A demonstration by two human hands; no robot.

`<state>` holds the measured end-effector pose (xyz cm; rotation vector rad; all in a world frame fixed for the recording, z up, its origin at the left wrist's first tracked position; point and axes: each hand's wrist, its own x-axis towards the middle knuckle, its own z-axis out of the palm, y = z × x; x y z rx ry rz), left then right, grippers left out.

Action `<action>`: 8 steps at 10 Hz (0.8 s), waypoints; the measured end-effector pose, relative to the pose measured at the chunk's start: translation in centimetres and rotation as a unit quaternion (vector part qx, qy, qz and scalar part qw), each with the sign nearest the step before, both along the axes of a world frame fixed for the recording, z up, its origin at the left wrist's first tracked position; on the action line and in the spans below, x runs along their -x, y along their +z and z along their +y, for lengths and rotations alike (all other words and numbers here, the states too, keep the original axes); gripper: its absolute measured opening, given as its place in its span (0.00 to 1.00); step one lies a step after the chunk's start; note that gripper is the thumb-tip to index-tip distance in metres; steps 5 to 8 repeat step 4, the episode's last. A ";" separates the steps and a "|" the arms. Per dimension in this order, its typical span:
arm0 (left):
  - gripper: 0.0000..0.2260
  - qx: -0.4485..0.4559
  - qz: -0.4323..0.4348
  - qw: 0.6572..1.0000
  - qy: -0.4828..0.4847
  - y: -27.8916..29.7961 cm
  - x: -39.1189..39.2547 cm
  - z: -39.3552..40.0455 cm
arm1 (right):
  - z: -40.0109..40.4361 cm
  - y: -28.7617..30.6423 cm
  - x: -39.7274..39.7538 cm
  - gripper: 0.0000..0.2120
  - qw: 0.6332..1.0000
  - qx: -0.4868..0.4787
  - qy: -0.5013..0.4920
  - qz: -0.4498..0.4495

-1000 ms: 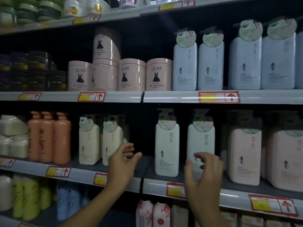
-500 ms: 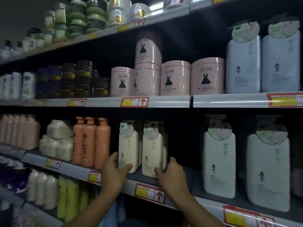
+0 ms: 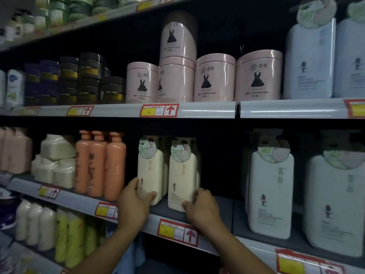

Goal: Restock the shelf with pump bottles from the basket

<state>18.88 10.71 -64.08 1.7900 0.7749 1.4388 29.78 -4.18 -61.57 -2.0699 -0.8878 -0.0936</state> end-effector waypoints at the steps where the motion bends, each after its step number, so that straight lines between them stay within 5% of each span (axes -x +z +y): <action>1: 0.29 -0.005 -0.007 1.000 -0.009 -0.3 -0.2 0.2 | -0.4 -0.4 -0.2 0.21 1.000 -0.009 0.002 -0.003; 4: 0.31 0.013 -0.028 0.999 -0.032 -0.3 0.6 -0.7 | -2.9 0.6 0.8 0.29 0.993 -0.116 0.010 -0.036; 8: 0.31 0.013 -0.028 0.999 -0.032 -0.3 0.6 -0.7 | -2.9 0.6 0.8 0.29 0.993 -0.116 0.010 -0.036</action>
